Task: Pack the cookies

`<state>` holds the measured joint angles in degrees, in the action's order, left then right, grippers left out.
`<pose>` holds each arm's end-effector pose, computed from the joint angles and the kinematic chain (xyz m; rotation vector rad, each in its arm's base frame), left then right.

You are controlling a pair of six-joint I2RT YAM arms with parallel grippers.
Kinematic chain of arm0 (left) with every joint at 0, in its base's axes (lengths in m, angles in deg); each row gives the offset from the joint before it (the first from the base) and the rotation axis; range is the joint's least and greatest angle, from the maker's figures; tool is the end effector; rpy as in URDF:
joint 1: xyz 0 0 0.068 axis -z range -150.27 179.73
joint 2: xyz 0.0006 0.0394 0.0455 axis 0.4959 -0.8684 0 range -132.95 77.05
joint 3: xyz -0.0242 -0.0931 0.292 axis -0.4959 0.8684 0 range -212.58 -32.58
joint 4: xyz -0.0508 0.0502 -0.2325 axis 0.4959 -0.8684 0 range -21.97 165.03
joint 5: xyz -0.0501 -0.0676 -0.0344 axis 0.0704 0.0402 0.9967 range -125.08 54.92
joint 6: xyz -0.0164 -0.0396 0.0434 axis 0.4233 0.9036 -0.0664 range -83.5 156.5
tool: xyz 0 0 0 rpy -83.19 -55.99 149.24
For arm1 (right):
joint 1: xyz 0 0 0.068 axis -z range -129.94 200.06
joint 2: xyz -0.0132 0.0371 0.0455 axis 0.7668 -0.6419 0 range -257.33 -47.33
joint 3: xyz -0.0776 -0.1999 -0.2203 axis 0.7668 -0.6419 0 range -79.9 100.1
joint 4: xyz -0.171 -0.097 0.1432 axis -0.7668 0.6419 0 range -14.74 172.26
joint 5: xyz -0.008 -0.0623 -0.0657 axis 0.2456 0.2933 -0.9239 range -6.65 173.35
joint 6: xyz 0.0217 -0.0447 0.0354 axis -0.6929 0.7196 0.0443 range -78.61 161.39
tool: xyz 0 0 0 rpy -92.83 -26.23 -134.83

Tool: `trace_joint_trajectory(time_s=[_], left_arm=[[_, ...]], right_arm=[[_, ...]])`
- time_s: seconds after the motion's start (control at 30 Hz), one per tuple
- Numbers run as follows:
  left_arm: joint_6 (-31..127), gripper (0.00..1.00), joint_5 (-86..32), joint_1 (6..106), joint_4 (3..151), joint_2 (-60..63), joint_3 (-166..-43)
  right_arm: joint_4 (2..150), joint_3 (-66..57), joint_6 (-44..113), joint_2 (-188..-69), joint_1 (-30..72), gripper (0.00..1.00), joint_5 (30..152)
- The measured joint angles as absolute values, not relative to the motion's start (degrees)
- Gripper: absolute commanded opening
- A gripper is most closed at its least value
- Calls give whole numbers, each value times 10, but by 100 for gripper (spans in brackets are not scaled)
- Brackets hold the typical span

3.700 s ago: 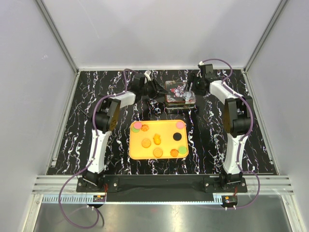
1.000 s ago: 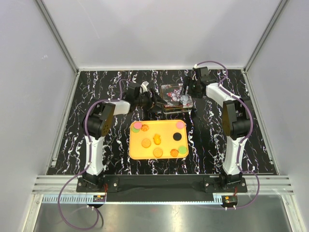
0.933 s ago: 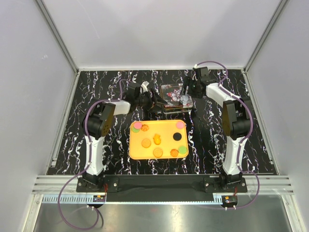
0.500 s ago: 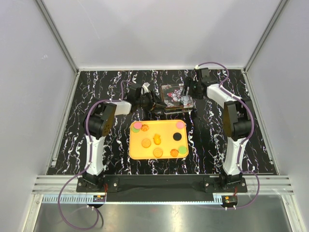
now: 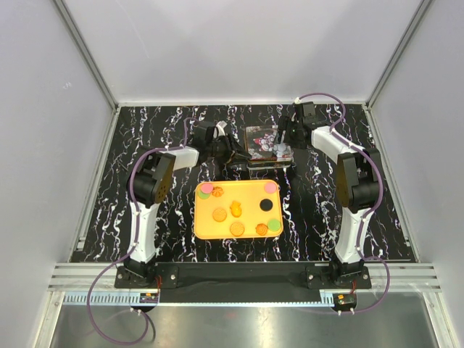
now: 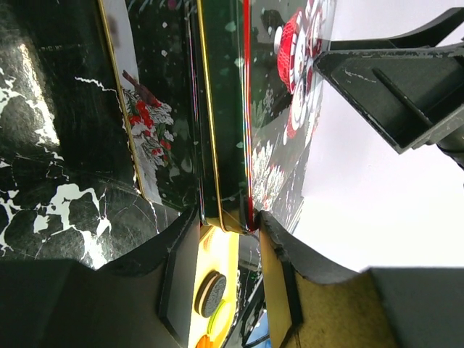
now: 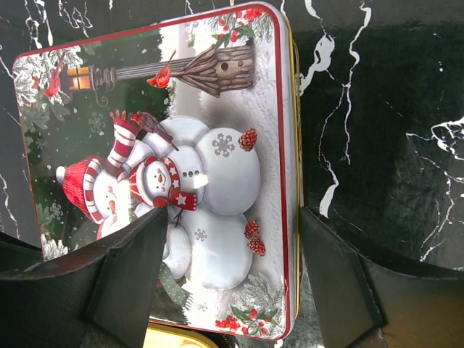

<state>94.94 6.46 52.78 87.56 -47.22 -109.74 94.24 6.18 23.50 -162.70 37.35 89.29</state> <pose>0.4254 -0.2139 0.1755 -0.2753 2.4446 -1.5203 0.4416 0.1046 0.2371 0.0619 2.4399 0.3676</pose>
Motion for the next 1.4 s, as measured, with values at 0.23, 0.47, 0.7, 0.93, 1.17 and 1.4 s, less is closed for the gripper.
trace_joint_trajectory(time_s=[0.23, 0.47, 0.7, 0.93, 1.17, 1.4], left_arm=[[936, 17, 63, 529, 842, -477, -1119], [917, 14, 57, 529, 802, -480, -1144], [898, 10, 48, 530, 766, -485, -1169], [881, 7, 40, 532, 727, -488, -1194], [872, 4, 28, 535, 704, -488, -1208], [861, 5, 19, 537, 687, -488, -1219]], right_arm=[[949, 62, 236, -1624, 372, 80, 884], [959, 62, 240, -1620, 370, 83, 883], [969, 62, 245, -1617, 369, 86, 883], [971, 62, 249, -1617, 368, 88, 882], [976, 63, 251, -1615, 365, 89, 877], [986, 63, 251, -1613, 364, 86, 872]])
